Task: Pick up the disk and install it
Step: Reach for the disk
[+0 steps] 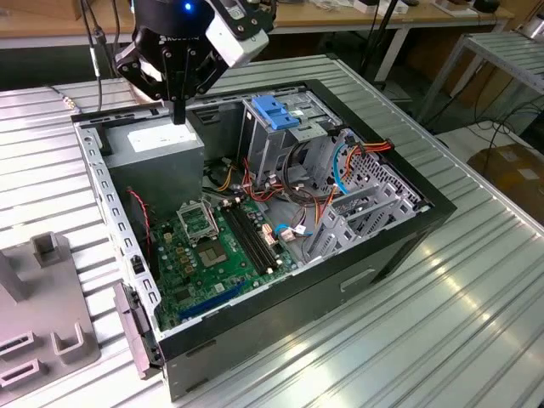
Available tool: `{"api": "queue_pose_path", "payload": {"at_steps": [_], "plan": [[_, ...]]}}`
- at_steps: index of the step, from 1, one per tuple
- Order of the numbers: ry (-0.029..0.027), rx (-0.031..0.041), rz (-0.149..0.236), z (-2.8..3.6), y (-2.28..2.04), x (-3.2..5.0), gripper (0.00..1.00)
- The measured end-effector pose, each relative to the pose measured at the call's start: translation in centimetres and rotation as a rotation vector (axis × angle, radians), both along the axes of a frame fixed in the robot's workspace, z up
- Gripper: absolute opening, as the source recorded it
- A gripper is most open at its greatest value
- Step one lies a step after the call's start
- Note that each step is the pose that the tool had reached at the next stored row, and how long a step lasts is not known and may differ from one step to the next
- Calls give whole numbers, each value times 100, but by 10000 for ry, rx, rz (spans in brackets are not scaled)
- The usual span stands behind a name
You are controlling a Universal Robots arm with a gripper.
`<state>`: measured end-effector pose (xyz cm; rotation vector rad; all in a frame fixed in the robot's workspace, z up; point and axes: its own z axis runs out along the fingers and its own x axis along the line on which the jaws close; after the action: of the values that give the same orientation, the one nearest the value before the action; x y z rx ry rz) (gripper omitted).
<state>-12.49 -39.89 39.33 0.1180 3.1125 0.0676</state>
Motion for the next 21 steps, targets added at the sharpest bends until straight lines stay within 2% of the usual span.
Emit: {"api": "queue_pose_path", "payload": {"at_steps": [7,21], "plan": [[0,0,0,0,0,-41,10],[0,0,1,0,0,-175,10]]}}
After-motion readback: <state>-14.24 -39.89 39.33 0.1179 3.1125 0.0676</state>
